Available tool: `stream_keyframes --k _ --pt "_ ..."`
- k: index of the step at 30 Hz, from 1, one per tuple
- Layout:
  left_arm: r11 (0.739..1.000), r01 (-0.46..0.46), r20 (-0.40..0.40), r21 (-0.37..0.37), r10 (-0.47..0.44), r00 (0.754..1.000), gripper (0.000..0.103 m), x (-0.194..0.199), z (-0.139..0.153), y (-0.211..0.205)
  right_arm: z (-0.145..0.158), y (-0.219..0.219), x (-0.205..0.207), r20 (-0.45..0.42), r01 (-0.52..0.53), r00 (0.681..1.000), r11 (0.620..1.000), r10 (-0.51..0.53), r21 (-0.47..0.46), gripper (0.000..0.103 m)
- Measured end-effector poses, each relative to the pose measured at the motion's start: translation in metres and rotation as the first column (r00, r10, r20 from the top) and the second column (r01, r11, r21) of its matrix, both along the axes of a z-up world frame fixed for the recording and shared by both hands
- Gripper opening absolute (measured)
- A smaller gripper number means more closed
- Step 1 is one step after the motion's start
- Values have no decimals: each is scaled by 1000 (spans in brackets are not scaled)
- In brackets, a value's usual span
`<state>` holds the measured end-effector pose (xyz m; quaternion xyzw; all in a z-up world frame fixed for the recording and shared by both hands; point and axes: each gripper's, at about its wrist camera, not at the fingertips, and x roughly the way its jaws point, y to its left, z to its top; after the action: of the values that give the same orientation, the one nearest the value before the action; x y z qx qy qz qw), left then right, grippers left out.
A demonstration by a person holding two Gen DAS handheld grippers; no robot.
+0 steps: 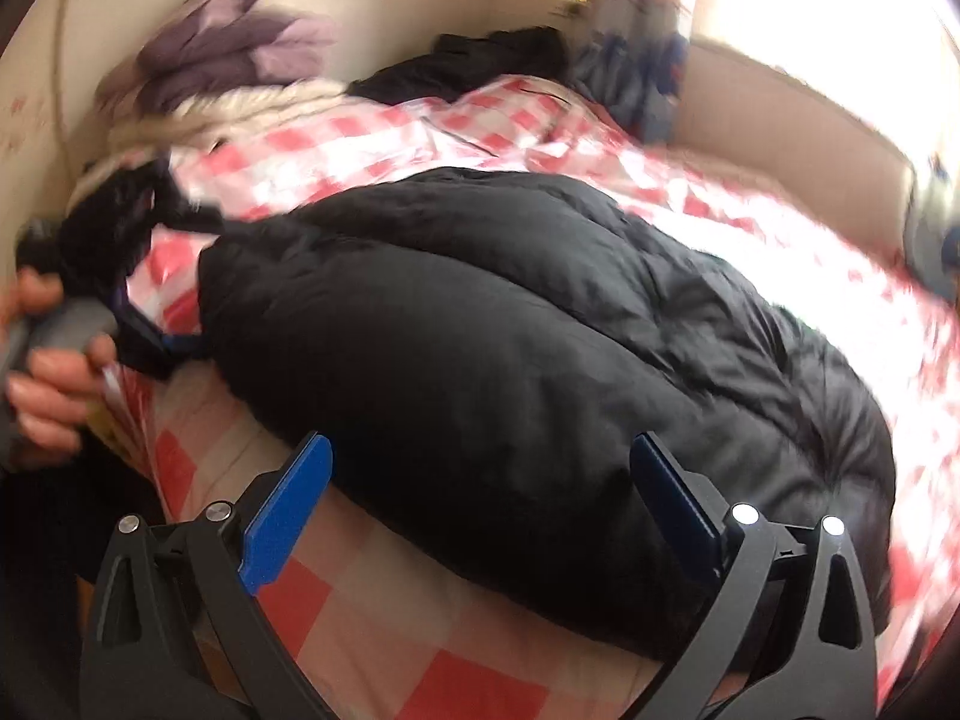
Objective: Fold large clothes
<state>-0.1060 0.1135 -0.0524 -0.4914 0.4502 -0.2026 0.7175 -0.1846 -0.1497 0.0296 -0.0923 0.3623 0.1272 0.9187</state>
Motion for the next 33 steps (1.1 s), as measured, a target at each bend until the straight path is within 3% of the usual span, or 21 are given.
stream_keyframes --k 4,6,7,8,9,11,12,14,15,16,18,21,22,23,25,26,27,29,30,32,33 --pt "998 -67 88 7 66 994 95 -3 20 -7 15 -58 16 -37 184 983 963 -180 199 96" --pt "995 -78 141 69 68 988 96 -4 30 -16 23 -80 22 -18 268 962 936 -271 226 96" --pt "990 -64 120 123 49 992 96 1 25 -24 24 -86 27 -15 295 954 930 -299 219 96" --pt "992 -45 74 115 37 997 95 7 14 -28 18 -92 40 -51 339 941 923 -336 181 96" --pt "995 -39 33 91 36 999 95 11 5 -30 4 -97 54 -148 362 928 922 -342 136 96" --pt "994 -90 43 54 88 995 92 8 5 -27 -8 -109 64 -268 337 921 922 -282 190 96" --pt "994 -98 59 40 96 994 86 7 8 -27 -2 -123 57 -275 350 921 894 -275 281 96" --pt "994 -106 95 33 102 990 70 7 10 -27 8 -162 37 -301 414 907 762 -295 498 96" --pt "995 -95 97 39 91 991 56 10 9 -27 12 -178 29 -307 437 898 712 -314 549 96" --pt "995 -87 95 48 83 992 45 12 8 -28 16 -187 25 -303 430 902 698 -307 573 96" --pt "994 -92 94 49 88 992 38 13 6 -26 26 -196 23 -277 412 911 692 -306 593 96" --pt "992 -115 122 46 108 987 30 8 13 -29 37 -185 29 -251 395 918 749 -306 532 96" --pt "992 -118 134 42 111 985 27 2 15 -25 39 -186 29 -248 402 916 738 -317 543 96" --pt "992 -116 150 41 109 983 26 0 18 -27 39 -192 25 -266 425 905 697 -331 578 96" --pt "994 -104 158 46 95 983 25 5 19 -23 31 -224 7 -355 519 852 534 -385 667 96" --pt "994 -97 158 42 89 983 25 7 18 -22 26 -236 -2 -383 561 823 492 -419 665 96" --pt "995 -90 158 39 83 984 25 8 18 -21 24 -255 -19 -403 622 774 472 -488 625 96" --pt "996 -79 160 45 71 985 25 8 17 -19 17 -283 -36 -426 686 720 465 -548 561 96" --pt "996 -76 164 51 67 984 24 9 17 -19 8 -296 -43 -475 718 689 424 -548 552 96" --pt "996 -77 164 52 68 984 24 10 17 -19 -9 -310 -45 -543 737 671 371 -505 565 96" --pt "996 -83 157 43 75 985 24 11 16 -19 -15 -312 -42 -556 737 673 372 -488 565 96"
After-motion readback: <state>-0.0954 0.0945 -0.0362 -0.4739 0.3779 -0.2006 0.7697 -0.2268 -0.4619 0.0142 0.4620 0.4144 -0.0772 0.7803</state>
